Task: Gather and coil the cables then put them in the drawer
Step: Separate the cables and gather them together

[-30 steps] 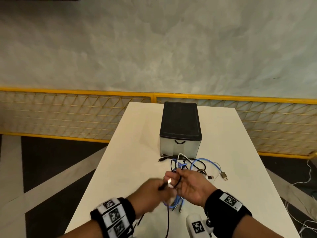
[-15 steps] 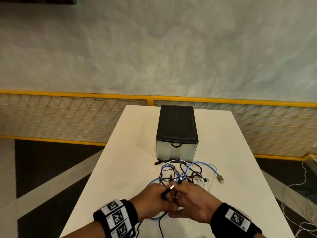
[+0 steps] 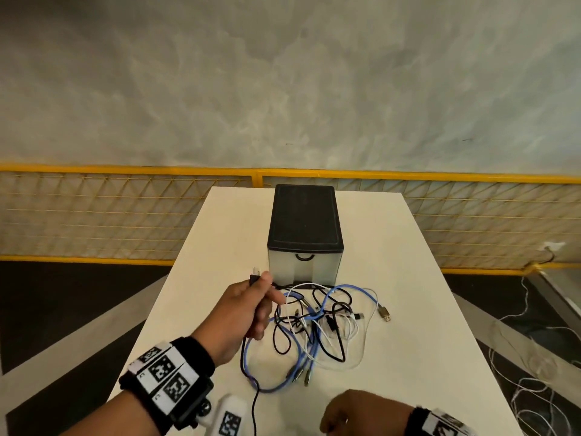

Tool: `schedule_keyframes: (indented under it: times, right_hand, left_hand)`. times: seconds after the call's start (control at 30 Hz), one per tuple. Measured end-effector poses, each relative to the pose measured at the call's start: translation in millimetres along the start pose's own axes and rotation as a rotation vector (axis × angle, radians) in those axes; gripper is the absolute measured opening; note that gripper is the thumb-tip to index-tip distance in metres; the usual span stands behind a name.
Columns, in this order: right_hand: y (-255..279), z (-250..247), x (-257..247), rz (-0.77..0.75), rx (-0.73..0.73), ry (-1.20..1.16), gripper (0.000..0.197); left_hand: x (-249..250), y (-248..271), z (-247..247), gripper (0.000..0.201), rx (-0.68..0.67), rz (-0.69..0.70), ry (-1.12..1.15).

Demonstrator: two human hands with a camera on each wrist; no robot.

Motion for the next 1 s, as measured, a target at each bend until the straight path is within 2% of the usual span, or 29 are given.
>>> schedule_keyframes:
  times: [0.07,0.13,0.2,0.27,0.3,0.33,0.37,0.43,0.5,0.57,0.63,0.87,1.0]
  right_hand:
    - [-5.4,-6.9,4.8,-0.023,-0.011,-0.044,0.02]
    - [-8.9,-27.0,5.0,0.0,0.113,-0.109,0.019]
    - [-12.8,-62.1,-3.4,-0.049,0.422,-0.21,0.012]
    - [-13.6,-99.3,-9.0,-0.045,0.785,-0.241,0.021]
    - [-16.0,-116.4,-10.6,-0.024,0.895,-0.263,0.021]
    - [-22.6,-132.1,-12.5,-0.004,0.946,-0.282,0.02]
    - [-34.8,-145.3,-12.6,0.02,0.941,-0.268,0.019]
    - [-58.9,-157.3,-12.4,0.076,0.839,-0.123,0.018]
    - [-85.3,-152.5,-13.3,0.125,0.668,0.118,0.015]
    - [-108.8,-140.9,-11.5,0.192,0.534,0.315,0.023]
    - [-125.0,-134.1,-6.2,0.274,0.474,0.352,0.025]
    - [-147.1,-132.1,6.9,0.382,0.533,0.281,0.027]
    - [-150.6,-131.3,8.0,0.384,0.557,0.283,0.028]
  left_hand:
    - [5.2,-0.9,3.2,0.052,-0.011,-0.003,0.085]
    - [10.6,-1.7,6.3,0.053,-0.034,0.005,0.152]
    - [14.0,-4.5,6.1,0.052,-0.05,0.016,0.193]
    - [16.9,-2.7,8.6,0.052,-0.072,0.025,0.203]
    - [17.7,-1.8,10.4,0.053,-0.084,0.027,0.206]
    - [17.8,-2.3,11.0,0.053,-0.092,0.03,0.209]
    - [17.9,-3.4,10.2,0.054,-0.094,0.034,0.208]
    - [17.8,-4.9,10.2,0.054,-0.097,0.04,0.179]
    - [15.5,-6.6,7.2,0.053,-0.098,0.034,0.134]
    - [12.4,-8.6,3.5,0.052,-0.096,0.018,0.102]
    - [9.8,-12.0,-0.7,0.05,-0.093,0.007,0.092]
    - [-0.6,-27.4,-5.1,0.049,-0.076,-0.026,0.077]
    - [-3.1,-35.1,2.1,0.049,-0.112,-0.024,0.047]
Point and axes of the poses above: each hand's wrist, its own y-axis away from the middle knuckle, its own z-axis out of the palm, x = y × z, the point moved 3 cm from there along -y, towards the middle knuckle, and after that the axes turned 12 degrees about z, right-handed, at the moved point
